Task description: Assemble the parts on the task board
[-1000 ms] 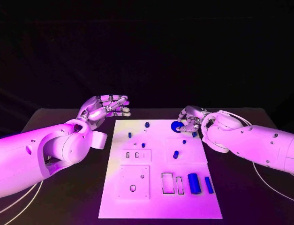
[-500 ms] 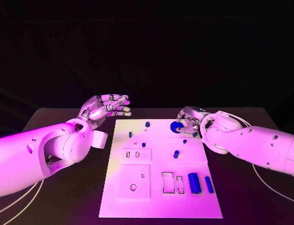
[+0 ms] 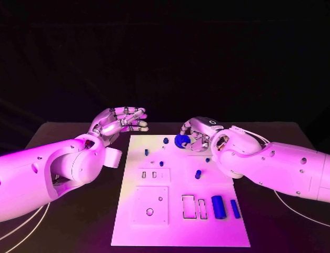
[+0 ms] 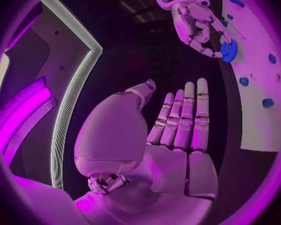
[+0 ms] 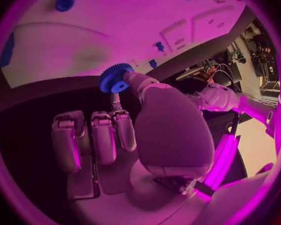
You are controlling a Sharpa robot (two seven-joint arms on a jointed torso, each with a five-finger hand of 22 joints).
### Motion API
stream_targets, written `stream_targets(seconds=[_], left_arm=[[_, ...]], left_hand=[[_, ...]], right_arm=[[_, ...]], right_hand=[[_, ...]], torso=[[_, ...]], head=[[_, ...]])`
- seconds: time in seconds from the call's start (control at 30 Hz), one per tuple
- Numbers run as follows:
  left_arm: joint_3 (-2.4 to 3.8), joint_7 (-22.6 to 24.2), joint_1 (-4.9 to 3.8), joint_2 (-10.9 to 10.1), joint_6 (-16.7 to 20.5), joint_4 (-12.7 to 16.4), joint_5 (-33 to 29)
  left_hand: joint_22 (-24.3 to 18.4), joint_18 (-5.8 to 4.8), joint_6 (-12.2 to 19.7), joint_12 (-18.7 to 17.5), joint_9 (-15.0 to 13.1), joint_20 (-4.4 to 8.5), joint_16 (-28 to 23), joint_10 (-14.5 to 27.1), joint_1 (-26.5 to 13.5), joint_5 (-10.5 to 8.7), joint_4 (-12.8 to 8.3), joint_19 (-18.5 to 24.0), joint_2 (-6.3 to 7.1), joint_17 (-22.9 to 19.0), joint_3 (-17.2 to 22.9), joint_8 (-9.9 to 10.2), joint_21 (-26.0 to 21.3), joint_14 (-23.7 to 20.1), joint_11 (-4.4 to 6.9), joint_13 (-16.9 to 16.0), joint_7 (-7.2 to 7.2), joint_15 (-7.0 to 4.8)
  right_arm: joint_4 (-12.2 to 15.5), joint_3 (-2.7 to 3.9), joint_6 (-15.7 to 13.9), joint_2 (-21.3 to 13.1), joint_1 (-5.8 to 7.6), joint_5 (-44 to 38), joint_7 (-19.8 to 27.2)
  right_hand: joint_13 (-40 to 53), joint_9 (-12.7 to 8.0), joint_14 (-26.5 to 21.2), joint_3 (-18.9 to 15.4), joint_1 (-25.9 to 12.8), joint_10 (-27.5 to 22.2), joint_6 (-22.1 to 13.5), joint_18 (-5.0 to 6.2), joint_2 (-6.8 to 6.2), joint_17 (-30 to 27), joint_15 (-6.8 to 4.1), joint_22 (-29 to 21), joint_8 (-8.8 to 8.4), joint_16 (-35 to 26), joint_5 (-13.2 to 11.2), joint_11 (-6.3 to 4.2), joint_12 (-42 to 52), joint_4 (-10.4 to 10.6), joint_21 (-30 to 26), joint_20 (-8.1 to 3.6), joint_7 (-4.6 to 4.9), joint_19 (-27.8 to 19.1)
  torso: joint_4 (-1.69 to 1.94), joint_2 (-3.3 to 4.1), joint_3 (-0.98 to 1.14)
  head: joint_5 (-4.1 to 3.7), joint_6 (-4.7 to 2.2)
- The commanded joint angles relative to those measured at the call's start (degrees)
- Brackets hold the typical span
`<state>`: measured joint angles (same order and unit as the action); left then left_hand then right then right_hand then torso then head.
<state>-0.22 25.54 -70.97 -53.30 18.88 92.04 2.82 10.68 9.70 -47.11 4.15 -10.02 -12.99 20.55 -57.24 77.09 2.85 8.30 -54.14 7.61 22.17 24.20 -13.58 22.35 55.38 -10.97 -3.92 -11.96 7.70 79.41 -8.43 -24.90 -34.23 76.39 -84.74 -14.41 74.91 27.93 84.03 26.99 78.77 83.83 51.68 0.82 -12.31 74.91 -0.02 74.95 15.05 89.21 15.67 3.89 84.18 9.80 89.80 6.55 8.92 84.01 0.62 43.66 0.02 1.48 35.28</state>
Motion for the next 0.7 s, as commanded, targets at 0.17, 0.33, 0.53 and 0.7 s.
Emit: stream_targets(seconds=[0.17, 0.33, 0.53, 0.7], left_arm=[[0.04, 0.32, -0.06, 0.25, -1.03, 0.14, -0.19], [0.04, 0.29, -0.06, 0.45, -1.07, 0.17, -0.19], [0.04, 0.28, -0.07, 0.56, -1.06, 0.19, -0.19], [0.04, 0.28, -0.07, 0.73, -1.10, 0.14, -0.19]], left_hand=[[0.09, 0.45, 0.41, -0.31, -0.07, -0.02, 0.24, 0.44, -0.35, 0.21, 0.01, 0.55, -0.08, 0.05, 0.30, 0.26, 0.35, -0.47, 0.03, -0.03, -2.29, 0.04], [0.09, 0.45, 0.41, -0.31, -0.07, -0.02, 0.24, 0.44, -0.35, 0.21, 0.01, 0.55, -0.08, 0.05, 0.30, 0.26, 0.35, -0.47, 0.03, -0.03, -2.29, 0.04], [0.09, 0.45, 0.41, -0.31, -0.07, -0.02, 0.24, 0.44, -0.35, 0.21, 0.01, 0.55, -0.08, 0.05, 0.30, 0.26, 0.35, -0.47, 0.03, -0.03, -2.29, 0.04], [0.09, 0.45, 0.41, -0.31, -0.07, -0.02, 0.24, 0.44, -0.35, 0.21, 0.01, 0.55, -0.08, 0.05, 0.30, 0.26, 0.35, -0.47, 0.03, -0.03, -2.29, 0.04]], right_arm=[[1.32, -0.26, -2.77, 3.02, -0.48, -8.29, -2.04], [0.04, -0.47, -2.68, 5.48, -1.29, -8.92, -2.24], [-2.13, -0.63, -2.33, 7.60, -2.07, -9.11, -2.35], [-3.93, -0.67, -1.83, 9.13, -2.83, -9.19, -2.42]], right_hand=[[8.91, 0.05, 5.70, 0.59, -0.78, 0.64, 0.95, -0.82, -0.11, 13.94, -0.24, 15.05, -0.03, 0.32, 0.02, -0.22, 0.24, -0.01, 0.20, -0.55, -0.54, 5.99], [8.88, 0.02, 5.69, 0.72, -0.93, 0.62, 0.95, -0.82, -0.18, 13.89, -0.24, 15.05, -0.09, 0.30, -0.07, -0.22, 0.20, -0.04, 0.20, -0.56, -0.54, 5.99], [8.81, -0.02, 5.68, 0.89, -1.13, 0.56, 0.94, -0.82, -0.27, 13.83, -0.24, 15.05, -0.16, 0.27, -0.21, -0.21, 0.13, -0.09, 0.20, -0.57, -0.52, 5.99], [8.82, -0.04, 5.68, 0.97, -1.21, 0.57, 0.91, -0.82, -0.31, 13.82, -0.24, 15.05, -0.22, 0.27, -0.25, -0.20, 0.13, -0.12, 0.20, -0.57, -0.51, 5.99]], torso=[[-0.05, 0.07, -0.03], [0.17, 0.14, -0.03], [0.10, 0.19, -0.05], [0.03, 0.20, 0.01]], head=[[0.17, 0.05], [0.13, 0.05], [0.13, 0.08], [0.25, 0.22]])
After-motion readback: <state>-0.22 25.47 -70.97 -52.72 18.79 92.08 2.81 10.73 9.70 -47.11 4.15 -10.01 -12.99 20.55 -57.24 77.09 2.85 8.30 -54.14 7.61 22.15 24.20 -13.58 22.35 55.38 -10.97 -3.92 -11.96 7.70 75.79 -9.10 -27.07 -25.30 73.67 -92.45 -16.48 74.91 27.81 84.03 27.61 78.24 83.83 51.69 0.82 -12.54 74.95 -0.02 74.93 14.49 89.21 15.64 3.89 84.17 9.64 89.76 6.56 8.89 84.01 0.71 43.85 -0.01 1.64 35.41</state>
